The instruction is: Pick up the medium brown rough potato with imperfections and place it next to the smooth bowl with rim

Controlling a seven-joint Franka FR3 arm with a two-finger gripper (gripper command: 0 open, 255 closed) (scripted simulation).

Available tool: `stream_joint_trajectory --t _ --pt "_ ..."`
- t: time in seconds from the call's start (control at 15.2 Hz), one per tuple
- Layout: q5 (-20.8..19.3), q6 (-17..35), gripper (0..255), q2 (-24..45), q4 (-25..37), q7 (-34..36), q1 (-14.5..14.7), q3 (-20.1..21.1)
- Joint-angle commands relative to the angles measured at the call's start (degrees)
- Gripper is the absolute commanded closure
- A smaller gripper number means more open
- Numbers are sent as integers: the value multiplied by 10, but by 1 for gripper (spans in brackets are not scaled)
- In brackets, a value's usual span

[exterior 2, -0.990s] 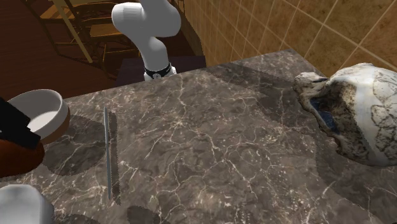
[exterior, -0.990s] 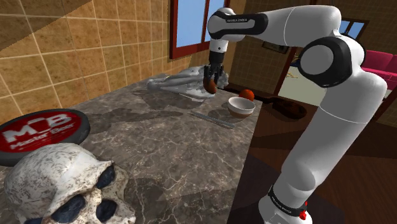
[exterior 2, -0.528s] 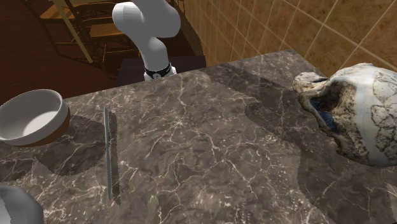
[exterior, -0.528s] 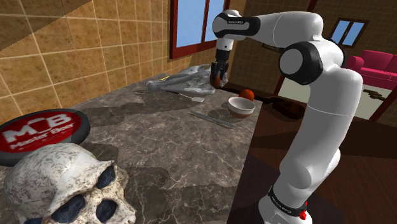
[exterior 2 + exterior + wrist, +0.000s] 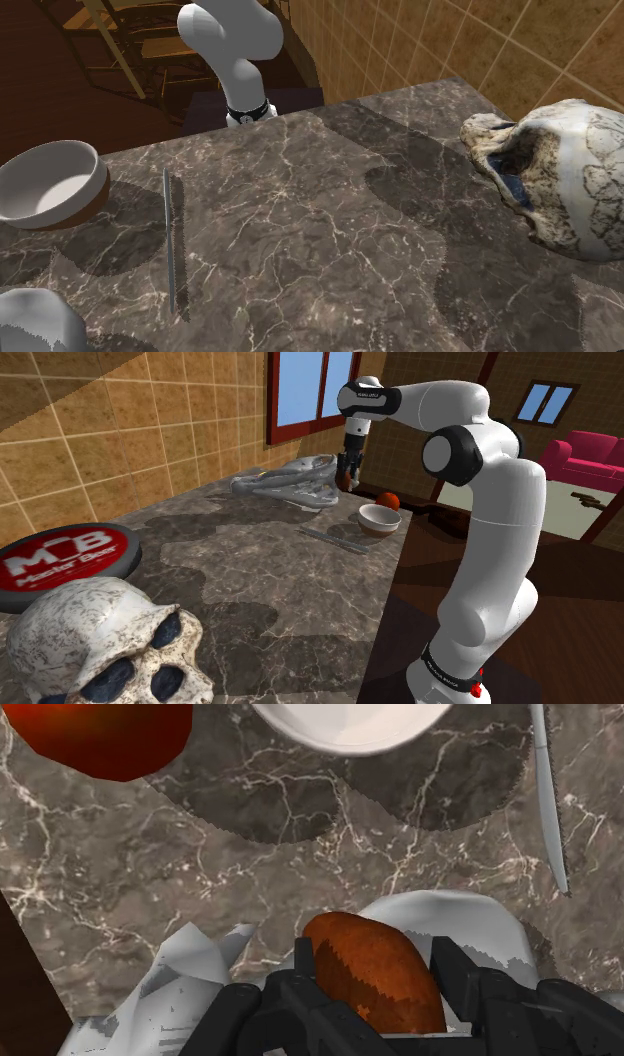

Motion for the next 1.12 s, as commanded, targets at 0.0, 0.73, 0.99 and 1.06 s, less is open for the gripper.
stream_joint_trajectory --t 0.0,0.73,0.99,1.06 --pt "-1 18 255 -5 -22 -1 1 0" --pt "0 104 255 -6 -109 -7 4 1" --pt "2 133 255 -2 -134 -9 6 0" --pt "3 140 255 -1 -140 -10 6 -1"
